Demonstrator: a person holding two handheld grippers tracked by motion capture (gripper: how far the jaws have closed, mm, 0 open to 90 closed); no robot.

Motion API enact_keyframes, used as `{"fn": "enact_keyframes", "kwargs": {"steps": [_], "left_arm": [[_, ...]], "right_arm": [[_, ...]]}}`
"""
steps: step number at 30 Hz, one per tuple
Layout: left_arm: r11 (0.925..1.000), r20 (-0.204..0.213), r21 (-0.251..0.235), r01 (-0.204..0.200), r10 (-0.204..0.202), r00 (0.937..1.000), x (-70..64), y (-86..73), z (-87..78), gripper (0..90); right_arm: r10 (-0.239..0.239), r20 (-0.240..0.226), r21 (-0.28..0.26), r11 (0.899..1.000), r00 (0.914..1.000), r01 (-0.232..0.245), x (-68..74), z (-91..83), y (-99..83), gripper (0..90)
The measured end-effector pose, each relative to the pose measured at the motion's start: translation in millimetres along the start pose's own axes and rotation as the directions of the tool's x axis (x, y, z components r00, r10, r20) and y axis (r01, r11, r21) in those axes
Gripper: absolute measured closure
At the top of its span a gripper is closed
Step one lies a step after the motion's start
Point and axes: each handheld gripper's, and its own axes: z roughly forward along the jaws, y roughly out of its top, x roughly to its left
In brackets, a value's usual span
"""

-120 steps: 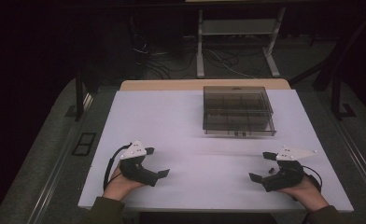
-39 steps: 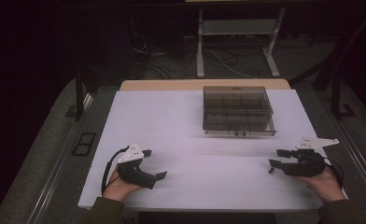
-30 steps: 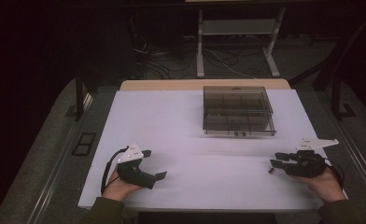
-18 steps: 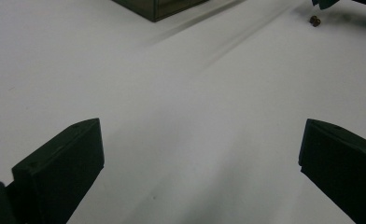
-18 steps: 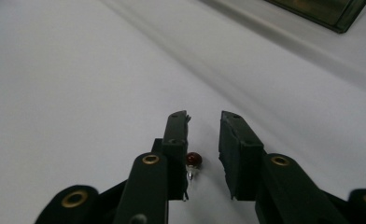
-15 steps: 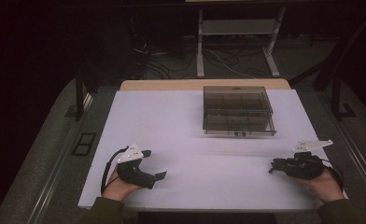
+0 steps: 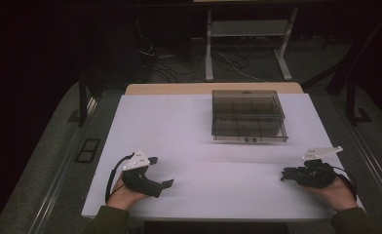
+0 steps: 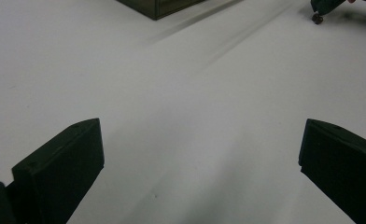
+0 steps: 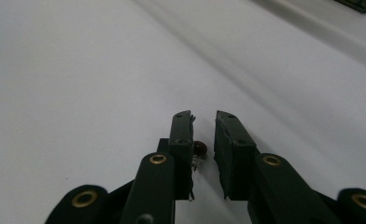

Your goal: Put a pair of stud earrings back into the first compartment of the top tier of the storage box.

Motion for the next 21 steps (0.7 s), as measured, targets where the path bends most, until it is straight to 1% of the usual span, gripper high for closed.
{"fn": "enact_keyframes", "kwargs": {"steps": [7,14,21], "left_arm": [[1.0000,0.003,0.004,0.000,0.000,1.0000,-0.1,-0.1,0.4,0.0],[1.0000,0.004,0.004,-0.001,0.000,1.0000,-0.4,0.0,0.5,0.0],[0.9999,0.003,0.011,-0.004,0.004,1.0000,-0.9,-0.3,1.3,0.0]], "right_arm": [[-0.001,0.005,0.014,1.000,1.0000,0.001,-0.8,2.7,-0.1,76.2],[-0.006,0.018,0.045,0.999,0.9998,0.005,-2.3,5.5,-1.0,76.3],[-0.005,0.028,0.051,0.999,0.9996,0.004,-1.9,6.0,-0.8,78.3]]}}
